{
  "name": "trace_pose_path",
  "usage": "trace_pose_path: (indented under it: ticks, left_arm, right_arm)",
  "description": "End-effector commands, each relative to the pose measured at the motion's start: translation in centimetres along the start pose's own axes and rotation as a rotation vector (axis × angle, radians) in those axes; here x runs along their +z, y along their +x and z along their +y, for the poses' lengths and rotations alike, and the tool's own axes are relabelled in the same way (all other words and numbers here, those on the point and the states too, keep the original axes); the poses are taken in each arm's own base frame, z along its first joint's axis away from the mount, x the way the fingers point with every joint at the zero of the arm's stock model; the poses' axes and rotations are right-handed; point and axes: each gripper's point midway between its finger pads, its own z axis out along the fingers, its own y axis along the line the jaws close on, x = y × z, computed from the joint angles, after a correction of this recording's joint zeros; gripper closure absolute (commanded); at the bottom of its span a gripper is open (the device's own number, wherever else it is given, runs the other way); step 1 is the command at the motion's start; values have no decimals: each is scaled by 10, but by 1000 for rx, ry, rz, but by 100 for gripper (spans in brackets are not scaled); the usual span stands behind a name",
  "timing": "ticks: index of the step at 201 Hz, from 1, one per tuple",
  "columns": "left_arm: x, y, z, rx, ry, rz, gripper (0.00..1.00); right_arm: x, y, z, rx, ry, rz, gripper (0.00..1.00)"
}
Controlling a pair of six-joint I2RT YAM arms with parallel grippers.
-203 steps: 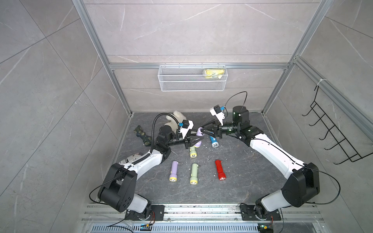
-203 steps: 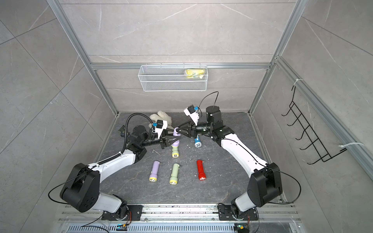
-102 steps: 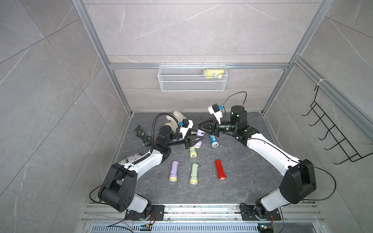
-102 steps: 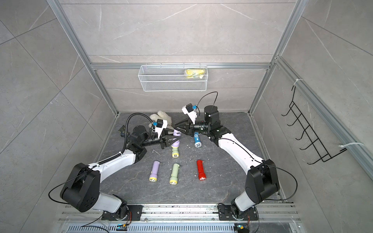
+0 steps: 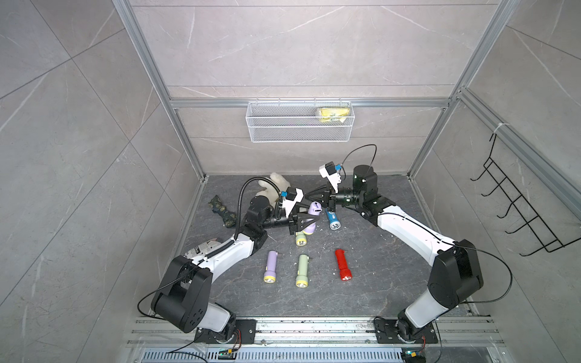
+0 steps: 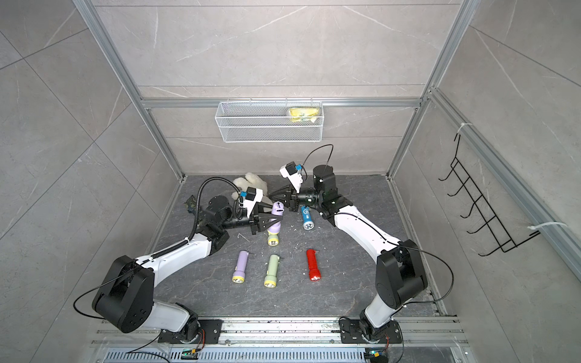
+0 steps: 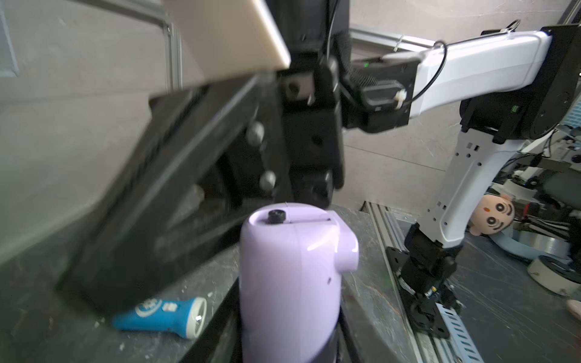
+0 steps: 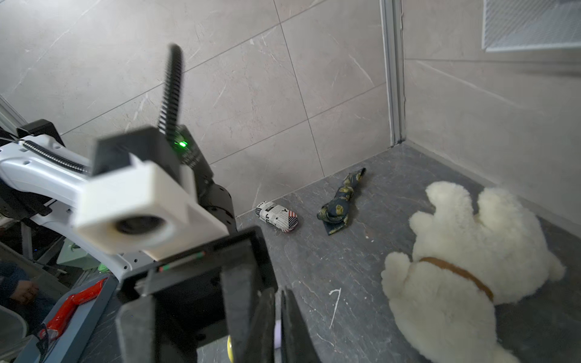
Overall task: Close the plug at the bottom of the flashlight
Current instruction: Close the plug of the flashlight, then place the flashlight at the center of the board.
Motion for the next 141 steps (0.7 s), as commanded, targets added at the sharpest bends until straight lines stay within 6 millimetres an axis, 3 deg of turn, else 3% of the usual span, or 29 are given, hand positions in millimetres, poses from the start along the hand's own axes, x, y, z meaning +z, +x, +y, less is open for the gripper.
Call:
trace_pose_path:
  ticks: [1,46,109,141]
  left_arm:
    - [-9,-83,-35,301,60,-182,100]
    - [-9,-77,-33,299,49,-170,100]
    - [-7,-62,-15,289,-36,-112,100]
    - [-12,-31,17,250,-214,-11,100]
  right_arm:
    - [8,26,-16,85,51,63,90]
    - [0,16,-33,76,174,51,88]
    - [-21,36,-70,136,437,107,78]
    - [-41,50,-90,156,617,141,61]
